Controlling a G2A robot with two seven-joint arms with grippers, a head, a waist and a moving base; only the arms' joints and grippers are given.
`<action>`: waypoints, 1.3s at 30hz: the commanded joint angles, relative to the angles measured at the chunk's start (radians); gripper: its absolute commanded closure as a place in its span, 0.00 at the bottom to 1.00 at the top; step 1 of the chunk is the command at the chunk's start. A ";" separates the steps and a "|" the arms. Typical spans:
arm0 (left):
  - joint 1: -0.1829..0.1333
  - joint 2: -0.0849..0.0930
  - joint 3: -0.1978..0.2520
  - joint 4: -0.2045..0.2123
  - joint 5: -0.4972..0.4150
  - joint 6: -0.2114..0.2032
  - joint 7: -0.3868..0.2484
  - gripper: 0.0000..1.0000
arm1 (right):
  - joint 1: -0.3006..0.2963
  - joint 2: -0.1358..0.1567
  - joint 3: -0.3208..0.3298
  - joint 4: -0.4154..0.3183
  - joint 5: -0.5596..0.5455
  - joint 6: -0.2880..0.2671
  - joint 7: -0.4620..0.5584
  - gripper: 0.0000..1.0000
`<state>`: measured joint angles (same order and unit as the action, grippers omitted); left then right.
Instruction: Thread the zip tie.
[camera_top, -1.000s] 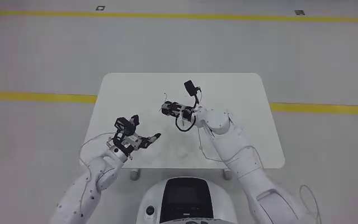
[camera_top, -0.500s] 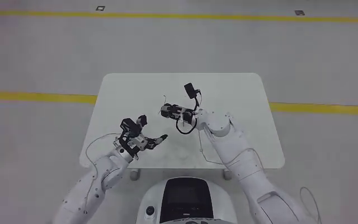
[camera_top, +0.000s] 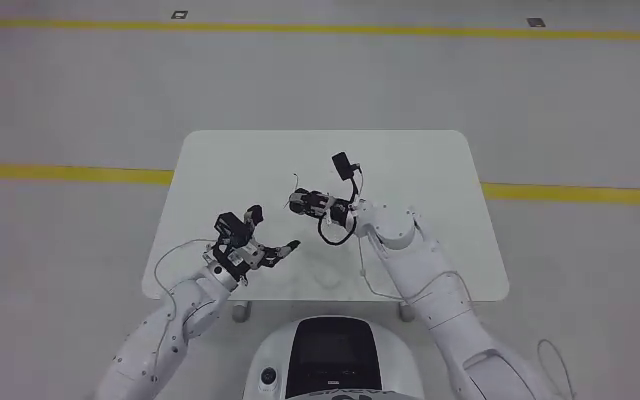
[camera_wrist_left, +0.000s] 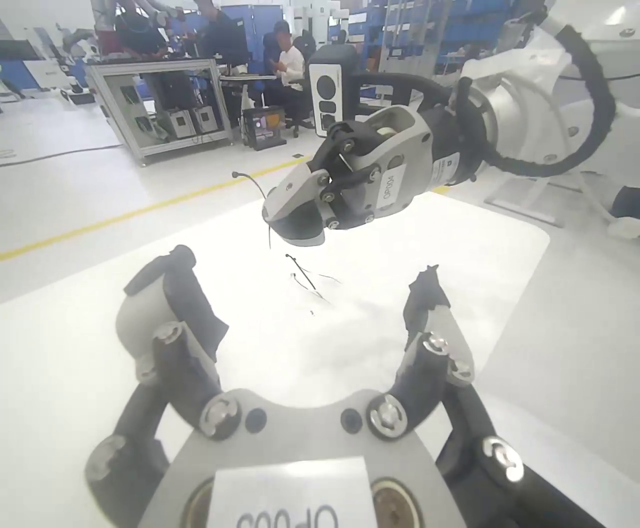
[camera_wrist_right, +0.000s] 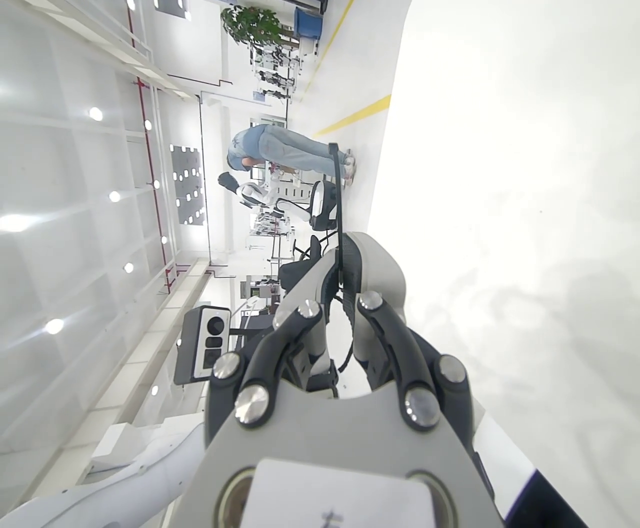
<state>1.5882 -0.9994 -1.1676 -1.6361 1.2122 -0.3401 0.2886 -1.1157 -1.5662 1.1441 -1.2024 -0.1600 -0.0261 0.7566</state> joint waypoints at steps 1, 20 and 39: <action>0.000 0.000 0.000 0.000 0.000 0.000 0.000 0.00 | 0.000 0.000 0.000 0.000 0.000 0.000 -0.001 1.00; -0.007 0.009 0.038 0.006 -0.020 0.010 0.076 0.00 | -0.073 0.029 0.044 -0.068 0.078 -0.092 0.049 1.00; 0.005 0.011 0.023 0.013 -0.013 0.000 0.124 0.58 | -0.103 0.061 0.026 -0.136 0.048 -0.096 0.030 1.00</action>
<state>1.5930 -0.9885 -1.1447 -1.6245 1.2007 -0.3400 0.4147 -1.2183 -1.5067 1.1714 -1.3375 -0.1108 -0.1218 0.7890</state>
